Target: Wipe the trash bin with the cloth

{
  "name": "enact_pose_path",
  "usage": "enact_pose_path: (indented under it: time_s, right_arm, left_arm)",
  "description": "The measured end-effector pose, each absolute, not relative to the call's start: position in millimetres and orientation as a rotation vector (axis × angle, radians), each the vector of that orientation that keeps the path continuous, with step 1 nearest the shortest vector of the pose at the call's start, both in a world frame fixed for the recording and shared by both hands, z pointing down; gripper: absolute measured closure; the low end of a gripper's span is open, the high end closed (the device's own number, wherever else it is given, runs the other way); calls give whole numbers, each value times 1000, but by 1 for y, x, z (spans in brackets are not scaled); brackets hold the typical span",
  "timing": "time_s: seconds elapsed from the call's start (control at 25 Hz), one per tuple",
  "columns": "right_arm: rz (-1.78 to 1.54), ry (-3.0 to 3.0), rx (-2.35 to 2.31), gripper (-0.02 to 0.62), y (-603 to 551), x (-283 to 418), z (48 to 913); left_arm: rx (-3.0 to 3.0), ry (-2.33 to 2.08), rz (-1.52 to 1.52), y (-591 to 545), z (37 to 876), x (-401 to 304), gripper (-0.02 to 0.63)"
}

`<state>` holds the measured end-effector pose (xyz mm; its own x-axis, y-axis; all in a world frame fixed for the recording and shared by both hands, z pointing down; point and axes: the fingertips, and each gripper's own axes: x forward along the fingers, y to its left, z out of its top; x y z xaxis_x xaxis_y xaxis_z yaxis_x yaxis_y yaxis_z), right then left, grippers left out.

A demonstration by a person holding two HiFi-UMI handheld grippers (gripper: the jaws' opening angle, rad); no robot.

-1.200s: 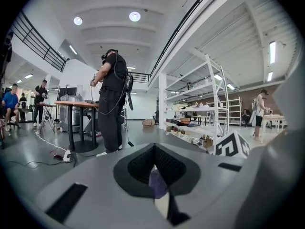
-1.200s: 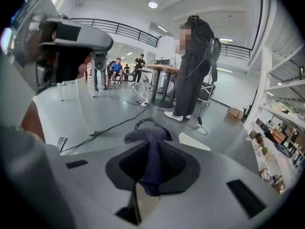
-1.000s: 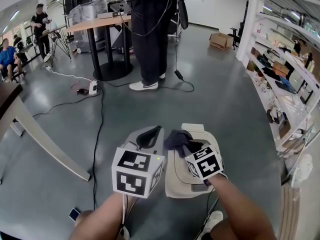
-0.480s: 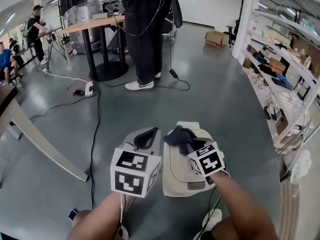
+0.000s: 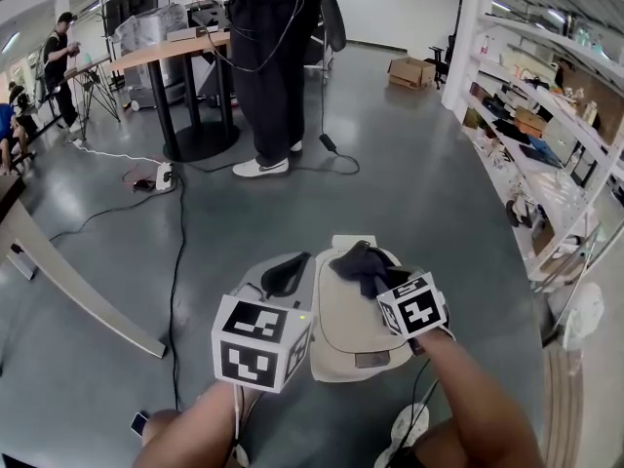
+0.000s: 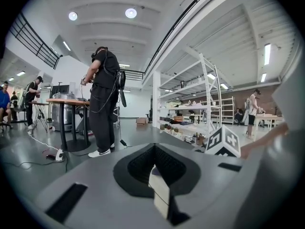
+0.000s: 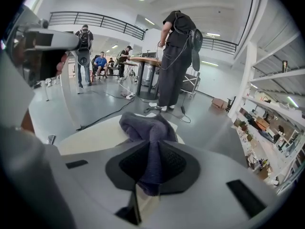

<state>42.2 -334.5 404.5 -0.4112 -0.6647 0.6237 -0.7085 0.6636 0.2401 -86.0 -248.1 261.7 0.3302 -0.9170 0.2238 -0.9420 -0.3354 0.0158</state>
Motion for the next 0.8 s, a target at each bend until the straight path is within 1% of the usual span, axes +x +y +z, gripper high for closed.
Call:
enact_pose_path:
  time_s: [0.44,0.8]
  right_arm:
    - [120,-2095,1145,543,-344,89,412]
    - [122,-2099,1183,543,-344,98,406]
  left_arm:
    - [2450,-1691,258,-247,265,-73,606]
    - [2448,-1700,293,-247,269,-74,606]
